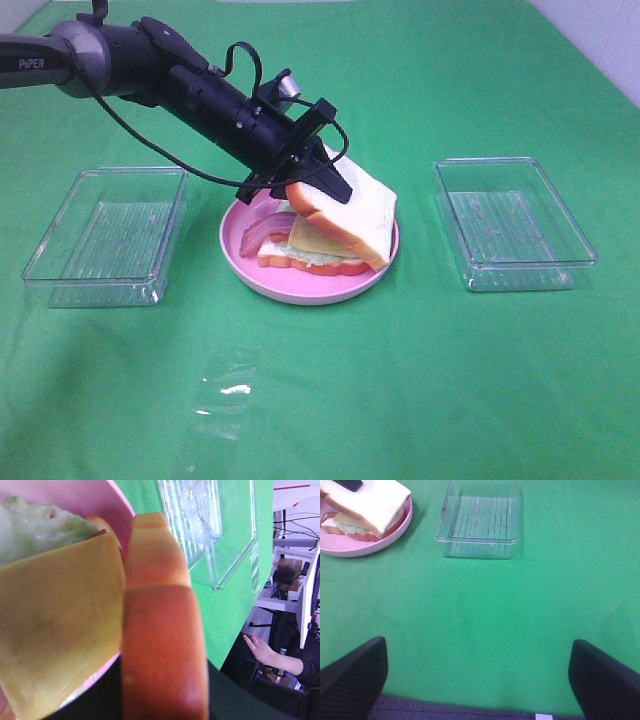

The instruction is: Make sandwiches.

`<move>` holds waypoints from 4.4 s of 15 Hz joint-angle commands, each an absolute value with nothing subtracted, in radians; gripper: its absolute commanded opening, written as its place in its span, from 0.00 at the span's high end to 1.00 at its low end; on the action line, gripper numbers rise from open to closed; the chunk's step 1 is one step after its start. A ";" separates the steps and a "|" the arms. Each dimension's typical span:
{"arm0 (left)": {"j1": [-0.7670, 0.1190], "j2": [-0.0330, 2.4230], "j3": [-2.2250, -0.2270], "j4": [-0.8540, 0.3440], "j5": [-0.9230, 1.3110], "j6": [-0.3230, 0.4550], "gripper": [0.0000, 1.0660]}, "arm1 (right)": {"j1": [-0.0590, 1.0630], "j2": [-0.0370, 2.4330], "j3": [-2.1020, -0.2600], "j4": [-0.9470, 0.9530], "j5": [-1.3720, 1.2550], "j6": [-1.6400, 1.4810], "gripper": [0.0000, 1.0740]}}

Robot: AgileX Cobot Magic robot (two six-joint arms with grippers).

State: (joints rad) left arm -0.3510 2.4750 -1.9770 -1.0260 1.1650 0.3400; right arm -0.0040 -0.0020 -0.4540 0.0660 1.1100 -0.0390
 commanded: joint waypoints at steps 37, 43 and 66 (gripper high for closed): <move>0.016 2.077 -2.042 -0.072 1.316 -0.011 0.14 | -0.003 -0.033 -0.453 0.076 1.107 -0.036 0.13; 0.016 1.523 -1.242 -0.063 1.310 0.006 0.14 | -0.003 -0.033 -0.453 0.076 1.107 -0.036 0.13; 0.016 -0.021 -0.535 0.006 1.038 0.036 0.14 | -0.003 -0.030 -0.453 0.076 1.107 -0.036 0.13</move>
